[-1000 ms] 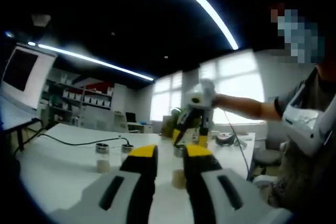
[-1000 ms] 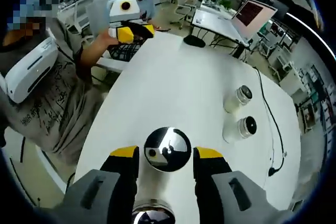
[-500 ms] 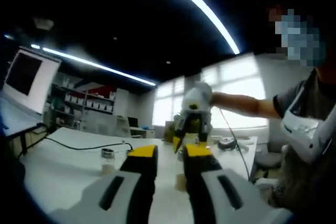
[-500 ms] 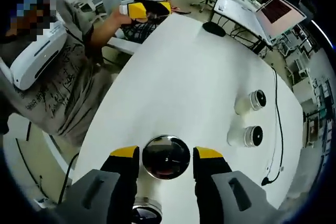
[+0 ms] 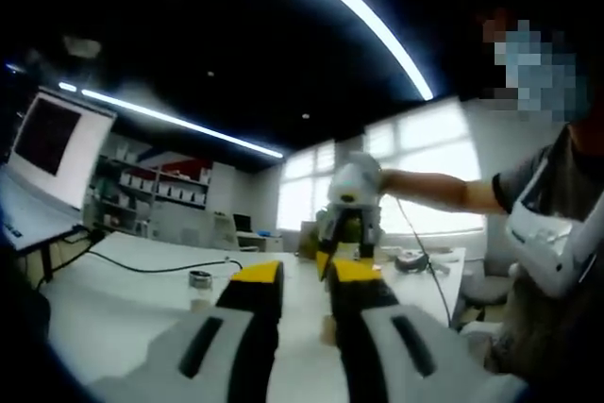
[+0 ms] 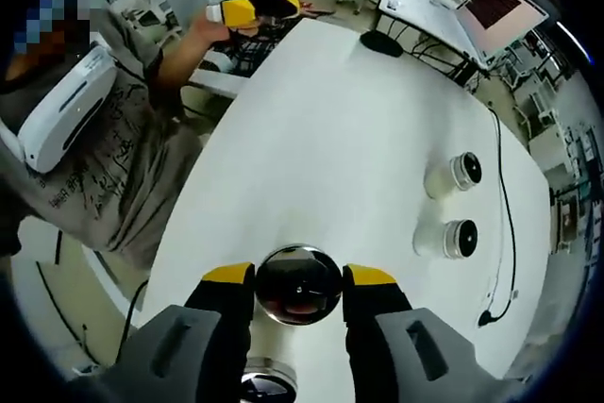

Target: Rotate the seasoning bottle until the label or dispensing opening points toward the visible target arrow and the bottle remains upright within the marked orientation range

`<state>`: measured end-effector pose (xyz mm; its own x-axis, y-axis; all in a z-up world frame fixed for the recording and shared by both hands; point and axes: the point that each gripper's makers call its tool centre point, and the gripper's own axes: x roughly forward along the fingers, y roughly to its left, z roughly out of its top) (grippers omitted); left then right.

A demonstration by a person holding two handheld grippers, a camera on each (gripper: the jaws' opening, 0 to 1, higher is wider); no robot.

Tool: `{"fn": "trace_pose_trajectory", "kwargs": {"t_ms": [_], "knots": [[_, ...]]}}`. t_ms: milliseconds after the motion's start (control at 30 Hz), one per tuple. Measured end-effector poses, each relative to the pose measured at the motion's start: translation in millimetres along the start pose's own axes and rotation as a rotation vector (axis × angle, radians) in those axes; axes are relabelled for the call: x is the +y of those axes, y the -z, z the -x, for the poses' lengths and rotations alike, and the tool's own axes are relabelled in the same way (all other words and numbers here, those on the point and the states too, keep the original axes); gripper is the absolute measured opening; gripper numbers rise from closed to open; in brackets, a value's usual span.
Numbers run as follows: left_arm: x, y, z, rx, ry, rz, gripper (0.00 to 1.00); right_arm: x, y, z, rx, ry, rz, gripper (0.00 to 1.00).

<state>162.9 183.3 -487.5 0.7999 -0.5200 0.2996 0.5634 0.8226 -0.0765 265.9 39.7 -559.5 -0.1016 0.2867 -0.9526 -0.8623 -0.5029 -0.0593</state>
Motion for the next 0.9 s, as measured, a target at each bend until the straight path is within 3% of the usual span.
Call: {"fn": "trace_pose_trajectory", "kwargs": {"t_ms": [367,600,900], "knots": [[-1.7,-0.8,0.0,-0.002,0.001,-0.003,0.2,-6.3,-0.5,-0.7,0.018,0.032,-0.159,0.36],[-1.0,-3.3,1.8,-0.009,-0.003,-0.002,0.2,-10.0,3.5,-0.1,0.068,0.059,-0.33,0.36],[-1.4,-4.6,2.5,-0.013,-0.002,-0.001,0.2,-8.5,4.5,-2.0,0.134,0.089,-0.482,0.36]]}}
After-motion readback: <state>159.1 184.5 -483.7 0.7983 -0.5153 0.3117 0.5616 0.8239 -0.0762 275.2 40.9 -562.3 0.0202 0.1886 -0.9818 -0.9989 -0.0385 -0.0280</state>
